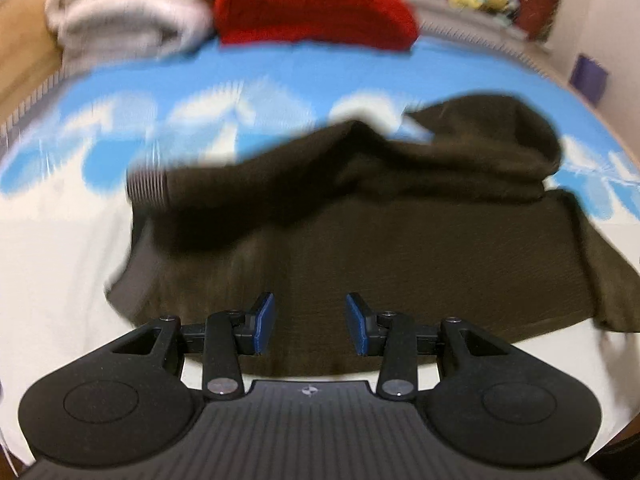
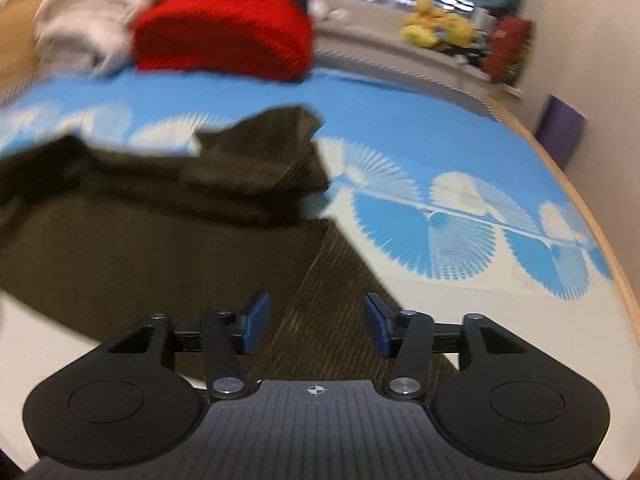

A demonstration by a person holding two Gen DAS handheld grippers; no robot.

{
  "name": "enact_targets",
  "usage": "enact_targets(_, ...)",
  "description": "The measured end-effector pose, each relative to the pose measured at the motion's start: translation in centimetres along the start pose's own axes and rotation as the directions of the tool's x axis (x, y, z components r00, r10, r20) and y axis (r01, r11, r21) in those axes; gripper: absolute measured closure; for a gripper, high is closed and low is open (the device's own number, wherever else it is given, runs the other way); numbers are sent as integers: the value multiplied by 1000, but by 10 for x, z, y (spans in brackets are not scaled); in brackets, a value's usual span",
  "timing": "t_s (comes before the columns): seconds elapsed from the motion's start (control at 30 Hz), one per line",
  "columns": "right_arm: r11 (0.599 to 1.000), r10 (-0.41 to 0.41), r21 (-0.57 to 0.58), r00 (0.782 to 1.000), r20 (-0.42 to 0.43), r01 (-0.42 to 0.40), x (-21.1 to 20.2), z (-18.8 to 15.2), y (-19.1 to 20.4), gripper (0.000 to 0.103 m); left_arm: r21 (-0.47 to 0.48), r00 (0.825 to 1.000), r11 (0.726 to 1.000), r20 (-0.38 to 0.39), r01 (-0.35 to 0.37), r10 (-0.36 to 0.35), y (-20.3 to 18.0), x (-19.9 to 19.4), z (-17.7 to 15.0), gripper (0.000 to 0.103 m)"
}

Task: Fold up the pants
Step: 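Grasp the hem of one pants leg with the right gripper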

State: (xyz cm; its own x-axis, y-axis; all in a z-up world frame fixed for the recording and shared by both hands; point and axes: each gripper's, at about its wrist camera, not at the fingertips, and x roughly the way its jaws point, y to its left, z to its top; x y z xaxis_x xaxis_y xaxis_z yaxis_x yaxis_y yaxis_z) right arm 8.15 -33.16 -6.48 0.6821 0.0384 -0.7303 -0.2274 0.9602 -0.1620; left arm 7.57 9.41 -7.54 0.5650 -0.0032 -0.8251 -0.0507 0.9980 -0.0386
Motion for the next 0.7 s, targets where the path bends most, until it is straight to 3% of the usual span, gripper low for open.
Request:
enact_targets(0.17, 993, 54, -101, 994, -96, -64, 36, -11, 26, 46, -148, 994, 989, -102, 17, -33, 31, 40, -4, 55)
enact_targets(0.27, 991, 63, -106, 983, -171, -82, 61, -16, 32, 39, -282, 979, 959, -202, -42, -16, 61, 61, -10, 45)
enact_targets(0.43, 992, 24, -115, 960, -280, -59, 95, -23, 37, 33, -432, 962, 899, -268, -77, -47, 97, 83, -18, 30)
enact_targets(0.53, 993, 34, -102, 962, -272, -64, 102, -23, 36, 27, -473, 956, 876, -287, -90, -57, 107, 90, -21, 27)
enact_targets(0.7, 977, 96, -170, 978, -187, -128, 94, -19, 52, 28, -505, 964, 859, -260, -83, -60, 107, 96, -14, 23)
